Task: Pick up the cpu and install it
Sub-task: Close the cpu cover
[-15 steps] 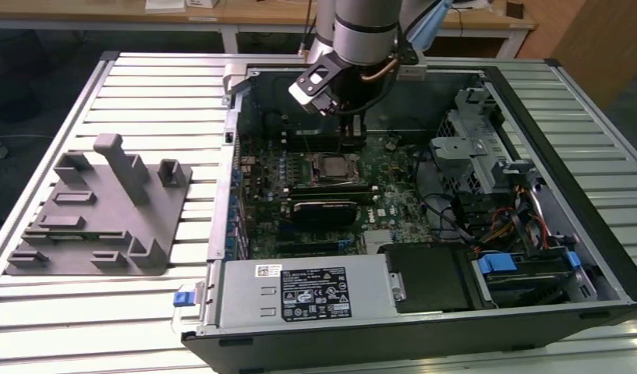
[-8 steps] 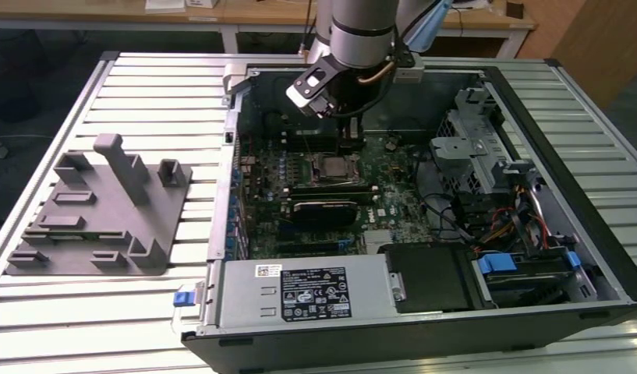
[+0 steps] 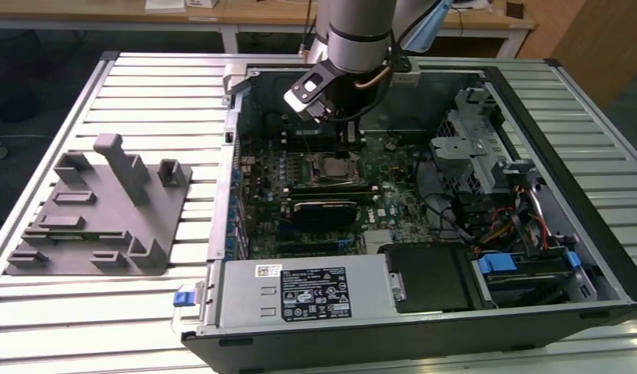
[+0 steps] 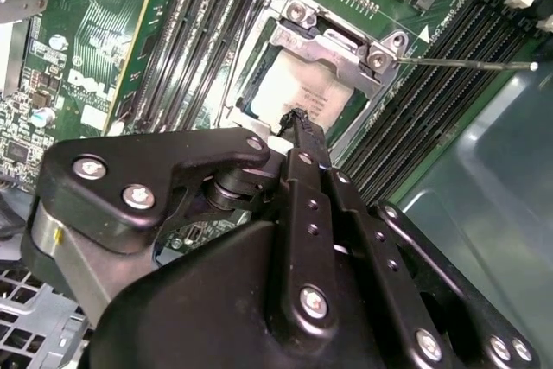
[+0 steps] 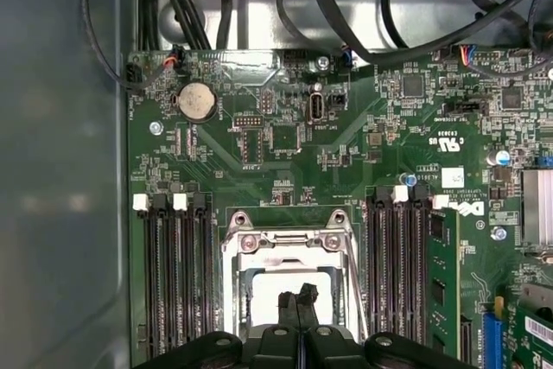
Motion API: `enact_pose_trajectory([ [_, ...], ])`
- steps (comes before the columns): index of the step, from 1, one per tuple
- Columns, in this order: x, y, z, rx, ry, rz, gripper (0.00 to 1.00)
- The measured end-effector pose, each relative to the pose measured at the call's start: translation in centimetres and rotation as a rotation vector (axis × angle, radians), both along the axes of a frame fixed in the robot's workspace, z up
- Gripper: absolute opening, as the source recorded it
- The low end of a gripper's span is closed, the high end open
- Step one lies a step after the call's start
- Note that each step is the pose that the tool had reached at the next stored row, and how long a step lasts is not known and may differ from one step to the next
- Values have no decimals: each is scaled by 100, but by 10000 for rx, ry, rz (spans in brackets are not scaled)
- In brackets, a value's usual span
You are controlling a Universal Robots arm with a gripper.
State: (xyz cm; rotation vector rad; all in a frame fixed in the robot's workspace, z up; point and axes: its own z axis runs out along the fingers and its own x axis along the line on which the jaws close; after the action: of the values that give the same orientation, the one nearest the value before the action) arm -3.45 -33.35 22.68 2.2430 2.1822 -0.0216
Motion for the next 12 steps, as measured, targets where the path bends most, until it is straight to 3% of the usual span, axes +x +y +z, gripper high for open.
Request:
enact_pose_trajectory([
  [9, -13, 0, -11, 0, 0, 16, 11],
  [12, -13, 0, -11, 0, 0, 240, 11],
])
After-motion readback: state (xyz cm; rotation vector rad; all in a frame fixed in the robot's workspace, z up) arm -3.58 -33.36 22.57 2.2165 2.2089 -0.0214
